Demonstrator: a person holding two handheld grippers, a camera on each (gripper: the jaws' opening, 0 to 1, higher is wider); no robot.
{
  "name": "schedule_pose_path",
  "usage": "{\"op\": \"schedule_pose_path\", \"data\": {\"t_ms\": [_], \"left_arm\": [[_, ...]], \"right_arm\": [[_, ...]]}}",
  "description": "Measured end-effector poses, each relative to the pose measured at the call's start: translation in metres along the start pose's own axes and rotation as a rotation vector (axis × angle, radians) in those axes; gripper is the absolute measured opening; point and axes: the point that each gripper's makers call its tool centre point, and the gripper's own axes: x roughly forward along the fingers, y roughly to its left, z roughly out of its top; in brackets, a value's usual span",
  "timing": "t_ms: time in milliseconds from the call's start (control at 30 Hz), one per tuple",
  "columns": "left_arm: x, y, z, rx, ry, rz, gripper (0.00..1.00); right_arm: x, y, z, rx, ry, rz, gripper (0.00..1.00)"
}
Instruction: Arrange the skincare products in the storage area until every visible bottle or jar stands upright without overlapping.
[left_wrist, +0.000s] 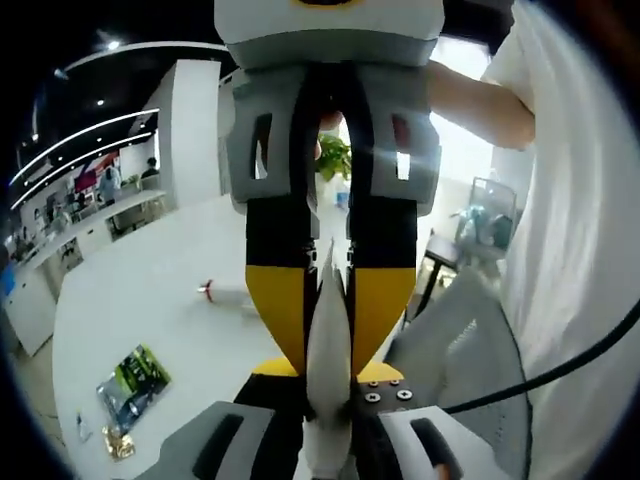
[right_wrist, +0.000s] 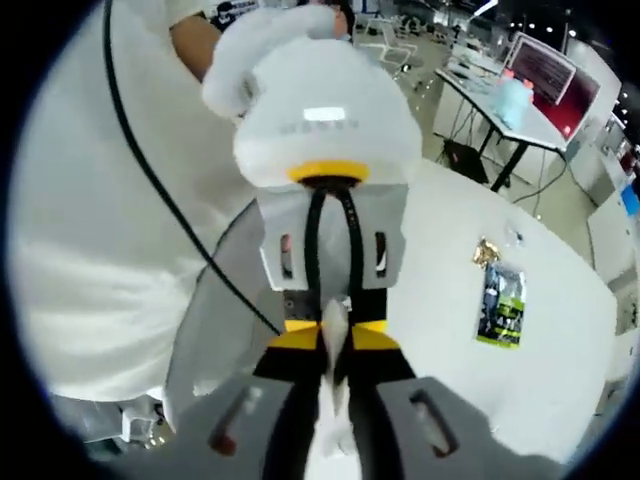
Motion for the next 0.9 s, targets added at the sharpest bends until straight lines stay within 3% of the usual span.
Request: {"op": "schedule_pose_path", "data": {"t_ms": [200,433,600,900], "left_arm": [[0.003,0.009,0.005,-0.004,-0.017,0.042,0.17],[-0.002,0.006,0.003,-0.011,-0.031,0.063,0.17],[-0.014,0.010,-0.001,0.001,-0.027,0.041,0.17],[-0.027,0.015,0.013,0.018,-0.079,0.009,0.18]], "right_arm": [[-0.004,-0.007,-0.002,-0.010,0.042,-0.010,0.07],[-0.002,-0.004,0.004,-0.014,0.090,-0.017,0.07],[0.000,-0.008,0.015,0.024,0.090,-0.019,0.07],[-0.012,-0.014,0.027,0.030,0.196,-0.055,0.07]]}}
